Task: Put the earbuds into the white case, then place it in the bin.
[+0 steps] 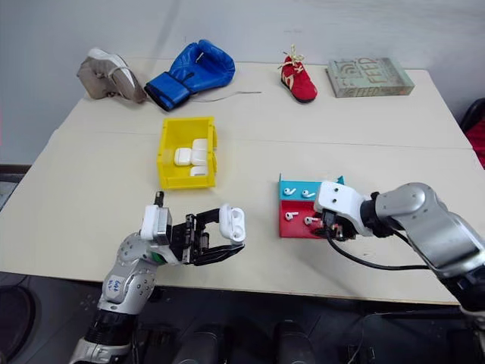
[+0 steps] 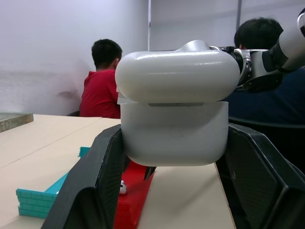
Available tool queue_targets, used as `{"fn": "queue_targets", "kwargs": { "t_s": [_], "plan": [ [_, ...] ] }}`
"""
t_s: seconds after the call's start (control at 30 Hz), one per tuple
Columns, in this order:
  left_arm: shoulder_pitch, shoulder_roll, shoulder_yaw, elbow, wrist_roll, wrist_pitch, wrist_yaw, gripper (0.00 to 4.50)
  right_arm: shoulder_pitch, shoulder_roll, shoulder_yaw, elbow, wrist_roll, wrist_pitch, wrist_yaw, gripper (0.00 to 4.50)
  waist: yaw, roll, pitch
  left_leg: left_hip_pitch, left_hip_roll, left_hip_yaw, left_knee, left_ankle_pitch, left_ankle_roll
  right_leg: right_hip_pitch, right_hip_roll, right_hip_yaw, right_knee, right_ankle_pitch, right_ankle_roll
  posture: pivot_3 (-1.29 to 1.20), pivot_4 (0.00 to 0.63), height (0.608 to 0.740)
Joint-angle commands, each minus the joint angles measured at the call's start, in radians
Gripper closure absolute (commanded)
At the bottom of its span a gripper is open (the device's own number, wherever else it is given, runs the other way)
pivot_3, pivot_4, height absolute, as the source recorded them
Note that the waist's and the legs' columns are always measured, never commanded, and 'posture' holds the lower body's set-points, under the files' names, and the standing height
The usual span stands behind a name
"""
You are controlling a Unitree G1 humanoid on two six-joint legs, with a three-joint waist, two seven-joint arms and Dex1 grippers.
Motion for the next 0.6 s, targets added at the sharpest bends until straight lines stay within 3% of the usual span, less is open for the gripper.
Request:
{"fn": "queue_targets", "kwargs": {
  "t_s": [0.03,0.6],
  "plan": [
    [0.015,0.004,-0.002,-0.048,-0.013,-0.006,0.017,1.72,-0.050,0.024,0.016,0.023,-0.045,-0.026,0.037,2.38,-0.002,0.000,0.000,0.000,0.000,0.000,0.000,0.000,0.000,0.000,0.000,0.000,0.000,0.000,0.000,0.00,0.150,0.740],
    [0.034,0.019,-0.023,-0.091,-0.013,0.012,0.046,1.72,-0.123,0.118,0.088,0.146,-0.206,-0.084,0.116,2.38,-0.015,0.000,0.000,0.001,0.000,0.000,0.000,0.000,0.000,0.000,0.000,0.000,0.003,0.000,0.000,0.00,0.150,0.740]
  ]
}}
